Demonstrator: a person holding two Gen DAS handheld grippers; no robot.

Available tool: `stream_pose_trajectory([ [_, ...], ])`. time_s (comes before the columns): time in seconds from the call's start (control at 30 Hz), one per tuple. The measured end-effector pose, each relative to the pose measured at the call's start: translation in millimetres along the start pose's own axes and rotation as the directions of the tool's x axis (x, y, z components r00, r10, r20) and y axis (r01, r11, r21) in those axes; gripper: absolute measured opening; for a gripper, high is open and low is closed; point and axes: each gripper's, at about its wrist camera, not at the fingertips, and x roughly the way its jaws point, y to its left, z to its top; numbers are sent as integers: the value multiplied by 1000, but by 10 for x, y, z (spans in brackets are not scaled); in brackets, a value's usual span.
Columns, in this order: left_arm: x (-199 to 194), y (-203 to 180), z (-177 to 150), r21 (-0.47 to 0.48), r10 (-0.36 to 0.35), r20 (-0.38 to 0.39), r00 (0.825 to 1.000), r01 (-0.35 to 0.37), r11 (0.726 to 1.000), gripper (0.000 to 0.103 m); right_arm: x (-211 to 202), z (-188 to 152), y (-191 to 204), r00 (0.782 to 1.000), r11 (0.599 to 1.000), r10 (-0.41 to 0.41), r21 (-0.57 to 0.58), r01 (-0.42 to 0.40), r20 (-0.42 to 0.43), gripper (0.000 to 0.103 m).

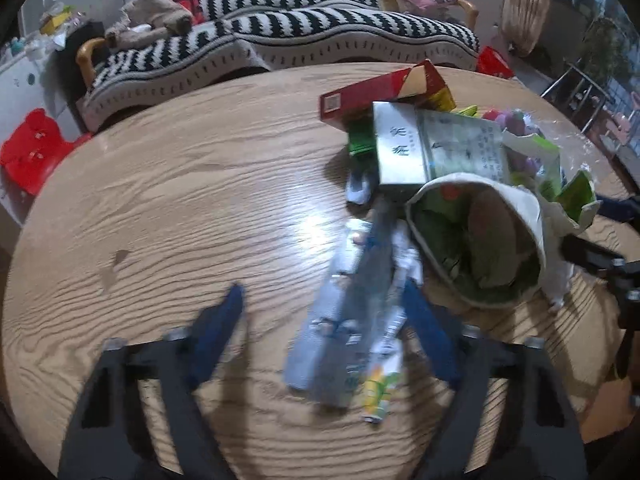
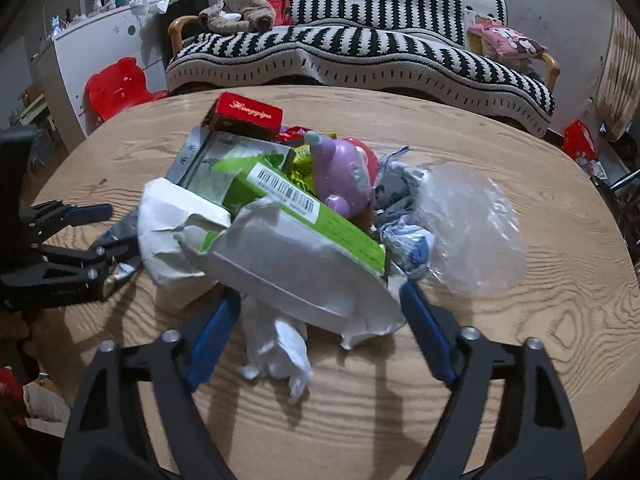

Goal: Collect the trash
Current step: 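Grasp the silver blister pack with the left tool while the right tool grasps the white carton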

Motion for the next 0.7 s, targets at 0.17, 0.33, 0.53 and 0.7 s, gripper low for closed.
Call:
stream_pose_trajectory([
  [0.17,-55,-67,62,-10,-26,-5,1000,26,1000,26,-37,28,-33,1000,1000,15,16,-15,16,25],
  [0.33,-257,-1,101,-67,-37,24,999,38,997,21,-412,91,-167,993,996,49,69,-56,109,24],
  [0.53,-424,71,115,-139,-55,52,997,62,988,20,-606,57,-348,990,986,87,134,-102,112,24],
  [0.7,-232,-12,24,-130,-62,-4,998,61,990,21,-426,-68,-390,997,986,81,146,-83,20,24],
])
